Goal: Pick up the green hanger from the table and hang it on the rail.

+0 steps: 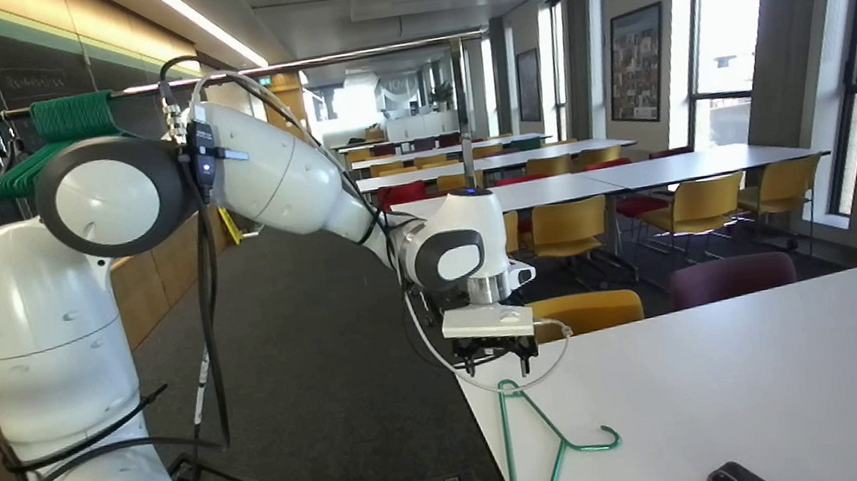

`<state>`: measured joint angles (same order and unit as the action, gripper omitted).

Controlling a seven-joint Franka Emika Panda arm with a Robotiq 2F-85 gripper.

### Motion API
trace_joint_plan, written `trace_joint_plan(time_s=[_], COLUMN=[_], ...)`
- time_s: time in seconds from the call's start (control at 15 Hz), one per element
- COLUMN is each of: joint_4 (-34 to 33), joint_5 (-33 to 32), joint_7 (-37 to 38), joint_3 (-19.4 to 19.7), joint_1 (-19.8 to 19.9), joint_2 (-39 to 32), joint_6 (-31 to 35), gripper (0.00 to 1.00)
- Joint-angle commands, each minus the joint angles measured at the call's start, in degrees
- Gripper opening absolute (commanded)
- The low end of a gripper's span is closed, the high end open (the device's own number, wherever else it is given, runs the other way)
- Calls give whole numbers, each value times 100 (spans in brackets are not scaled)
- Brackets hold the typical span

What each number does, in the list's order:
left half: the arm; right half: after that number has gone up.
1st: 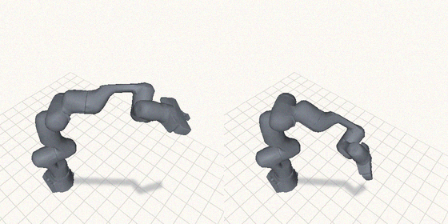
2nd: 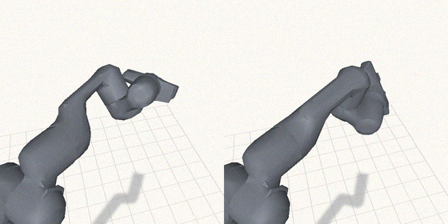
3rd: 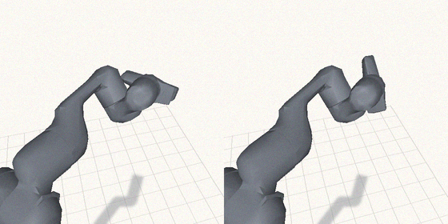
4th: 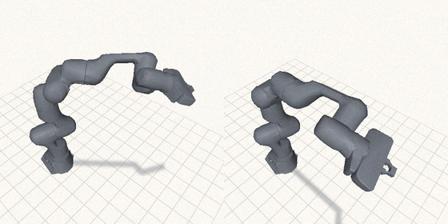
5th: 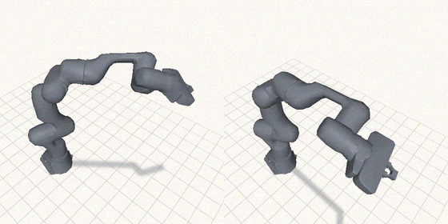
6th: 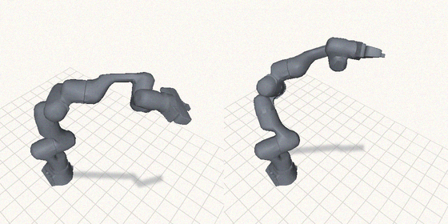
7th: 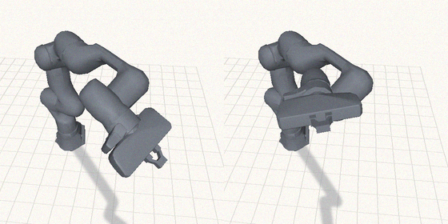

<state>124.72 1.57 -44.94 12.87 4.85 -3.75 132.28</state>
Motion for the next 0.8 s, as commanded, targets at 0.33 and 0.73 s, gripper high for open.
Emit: trace_joint_plan(time_s=[0.33,0.73], joint_4=[-29,-809], joint_5=[-20,-148], joint_7=[1,365], joint_3=[-194,-367], joint_1=[193,250], joint_2=[-8,-1082], joint_6=[-14,-146], gripper=[100,100])
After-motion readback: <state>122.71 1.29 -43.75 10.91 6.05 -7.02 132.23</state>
